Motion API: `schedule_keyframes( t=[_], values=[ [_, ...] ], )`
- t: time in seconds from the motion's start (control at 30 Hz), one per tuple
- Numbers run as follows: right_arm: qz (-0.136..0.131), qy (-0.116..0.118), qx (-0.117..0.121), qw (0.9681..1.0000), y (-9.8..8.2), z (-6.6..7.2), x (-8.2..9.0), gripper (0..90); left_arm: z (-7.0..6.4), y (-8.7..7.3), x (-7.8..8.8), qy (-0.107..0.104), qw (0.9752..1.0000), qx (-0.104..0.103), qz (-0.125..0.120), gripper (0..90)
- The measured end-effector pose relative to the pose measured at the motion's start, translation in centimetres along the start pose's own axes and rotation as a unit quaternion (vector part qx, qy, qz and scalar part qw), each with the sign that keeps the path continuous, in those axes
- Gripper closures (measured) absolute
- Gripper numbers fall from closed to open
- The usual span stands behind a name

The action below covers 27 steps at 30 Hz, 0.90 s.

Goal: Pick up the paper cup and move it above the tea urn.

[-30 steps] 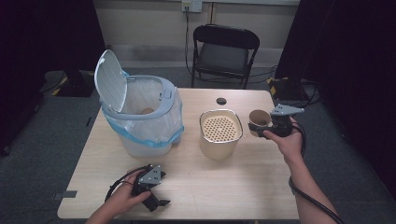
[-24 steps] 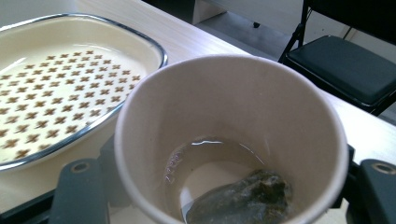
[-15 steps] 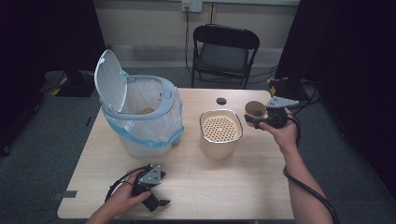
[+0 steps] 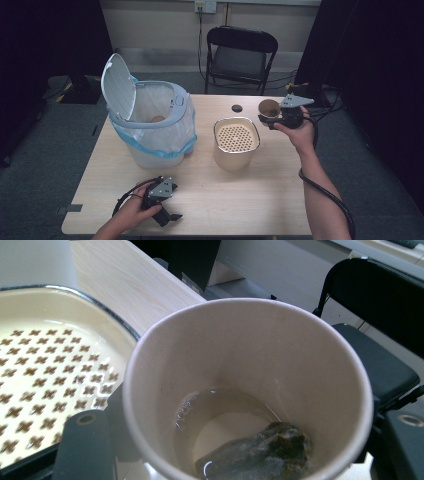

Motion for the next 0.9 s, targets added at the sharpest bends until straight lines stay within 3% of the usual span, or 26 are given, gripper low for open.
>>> schedule_keyframes(
  t=[0.13,0.2,0.37,0.5,0.9],
  values=[
    [0.004,-0.005,0.017,0.9998,0.5,-0.1,-0.6,27.7,0.2,0.0,0.1,0.006,1.0,-0.005,0.0,0.0],
    [0.014,-0.01,0.044,0.9989,0.8,-0.1,-1.2,27.6,0.1,0.0,0.1,0.006,1.0,-0.005,0.001,0.0],
    [0.015,-0.02,0.072,0.9971,1.6,-0.1,-1.6,27.8,0.1,0.0,0.1,0.006,1.0,-0.005,0.001,0.0],
    [0.023,-0.026,0.102,0.9942,2.0,0.1,-1.8,27.8,0.1,0.0,0.0,0.003,1.0,-0.003,0.001,0.0],
    [0.011,-0.028,0.164,0.9859,3.6,1.1,-1.6,28.2,0.1,0.0,0.1,0.005,1.0,-0.005,0.0,0.0]
  ],
)
Point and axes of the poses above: each handheld gripper's, and its own axes: x roughly backward along the jaws, y roughly out of its top, z roughly to its left, the point moved 9 cm from there along -x, roughly forward along the jaws, and after that the axes turned 3 degrees about x, right-handed, at the moved point
